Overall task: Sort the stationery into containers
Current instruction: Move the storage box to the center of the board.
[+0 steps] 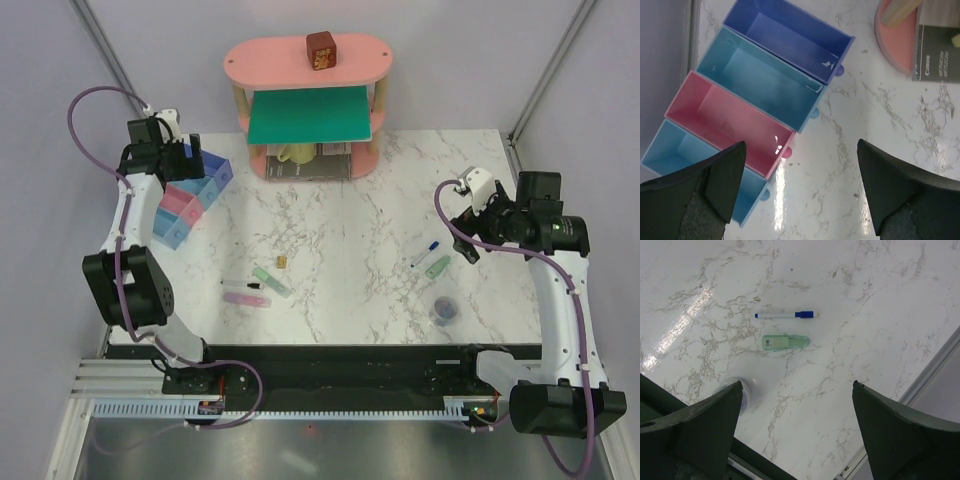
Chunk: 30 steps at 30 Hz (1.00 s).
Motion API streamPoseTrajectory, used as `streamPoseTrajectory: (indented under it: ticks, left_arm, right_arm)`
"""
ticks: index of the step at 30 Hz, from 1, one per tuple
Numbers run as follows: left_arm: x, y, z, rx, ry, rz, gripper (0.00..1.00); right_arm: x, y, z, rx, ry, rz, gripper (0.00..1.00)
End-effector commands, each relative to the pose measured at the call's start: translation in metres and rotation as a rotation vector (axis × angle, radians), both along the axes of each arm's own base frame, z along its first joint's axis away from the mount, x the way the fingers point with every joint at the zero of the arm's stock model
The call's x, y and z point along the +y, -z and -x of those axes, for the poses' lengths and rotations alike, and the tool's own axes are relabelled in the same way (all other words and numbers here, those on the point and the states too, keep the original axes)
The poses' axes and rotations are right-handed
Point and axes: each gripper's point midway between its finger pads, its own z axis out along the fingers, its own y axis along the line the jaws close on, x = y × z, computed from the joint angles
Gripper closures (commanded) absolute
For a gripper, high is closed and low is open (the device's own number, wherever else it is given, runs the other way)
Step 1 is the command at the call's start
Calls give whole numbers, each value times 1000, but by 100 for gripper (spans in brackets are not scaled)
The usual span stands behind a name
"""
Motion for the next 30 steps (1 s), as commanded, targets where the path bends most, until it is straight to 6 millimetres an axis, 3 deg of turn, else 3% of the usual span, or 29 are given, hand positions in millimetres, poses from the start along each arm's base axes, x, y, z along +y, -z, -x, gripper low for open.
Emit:
streamPoseTrajectory:
  ticks: [1,3,4,6,7,9,13,30]
  left_arm:
    - [5,9,-41,2,-69,95,1]
    - [8,9,-54,-4,-90,109,1]
    - [12,24,-58,28,-107,110,1]
    - [18,24,-67,27,-138,103,1]
    - [21,37,-70,54,-152,100,3]
    - [26,36,-75,51,-176,94,7]
    - [36,56,-74,95,-233,71,14]
    - [46,122,-54,266,-292,142,18]
  right_arm:
    - [1,-1,-6,-6,-7,-12,2]
    - [1,3,-5,0,-8,-7,2]
    - [0,4,-5,2,-7,-4,2]
    - [-2,9,-4,11,-6,8,2]
    - [-2,10,-4,11,-4,10,2]
    - [-4,14,-4,15,-3,18,2]
    - [-5,19,-6,23,6,19,2]
    - [-5,21,-11,25,9,16,2]
